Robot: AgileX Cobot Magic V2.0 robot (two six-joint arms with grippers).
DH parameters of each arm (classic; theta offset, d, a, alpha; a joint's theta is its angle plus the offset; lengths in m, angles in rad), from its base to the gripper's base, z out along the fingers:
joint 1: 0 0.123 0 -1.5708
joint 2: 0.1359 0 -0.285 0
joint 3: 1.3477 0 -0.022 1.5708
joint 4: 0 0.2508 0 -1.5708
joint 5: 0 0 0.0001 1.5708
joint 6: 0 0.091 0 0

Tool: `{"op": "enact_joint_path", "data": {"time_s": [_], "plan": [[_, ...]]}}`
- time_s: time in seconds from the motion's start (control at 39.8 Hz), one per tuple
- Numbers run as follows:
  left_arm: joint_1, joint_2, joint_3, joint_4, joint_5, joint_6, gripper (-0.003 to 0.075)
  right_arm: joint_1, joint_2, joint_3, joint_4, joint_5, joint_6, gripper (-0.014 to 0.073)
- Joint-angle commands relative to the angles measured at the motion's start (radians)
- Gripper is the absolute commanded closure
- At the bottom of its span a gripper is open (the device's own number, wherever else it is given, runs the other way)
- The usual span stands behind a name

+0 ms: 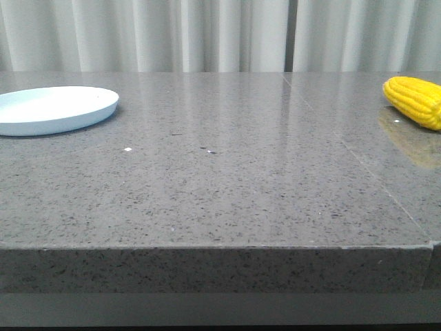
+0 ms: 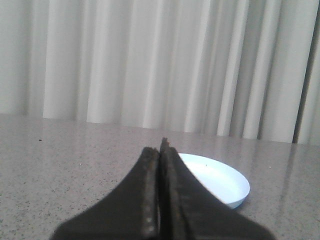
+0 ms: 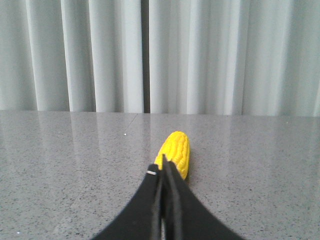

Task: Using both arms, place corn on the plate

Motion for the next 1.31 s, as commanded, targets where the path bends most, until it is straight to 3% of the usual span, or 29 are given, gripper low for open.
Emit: {"op": "enact_joint_path", "data": {"time_s": [0.0, 0.13, 0.35, 0.5, 1.08, 1.13, 1.21, 1.28], "plan": [[-0.005, -0.009, -0.08, 0.03, -0.065, 0.0, 0.0741, -0.006, 0.002, -0.134, 0.023, 0.105, 0.0, 0.0652], [-0.005, 0.051, -0.198, 0.149, 0.018, 0.0, 0.0741, -0.006, 0.087, -0.288, 0.028, 0.283, 0.0, 0.0652], [-0.005, 0.314, -0.407, 0.175, 0.151, 0.0, 0.0741, -0.006, 0.375, -0.481, 0.028, 0.376, 0.0, 0.0652], [-0.005, 0.404, -0.464, 0.175, 0.151, 0.0, 0.0741, -0.006, 0.47, -0.53, 0.028, 0.364, 0.0, 0.0652], [-0.005, 0.404, -0.465, 0.175, 0.141, 0.0, 0.0735, -0.006, 0.472, -0.528, 0.028, 0.307, 0.0, 0.0652], [-0.005, 0.404, -0.465, 0.175, 0.141, 0.0, 0.0703, -0.006, 0.472, -0.528, 0.028, 0.307, 0.0, 0.0641], [-0.005, 0.404, -0.465, 0.175, 0.141, 0.0, 0.0587, -0.006, 0.472, -0.528, 0.028, 0.307, 0.0, 0.0572], [-0.005, 0.404, -0.465, 0.175, 0.141, 0.0, 0.039, -0.006, 0.472, -0.528, 0.028, 0.307, 0.0, 0.0466]]}}
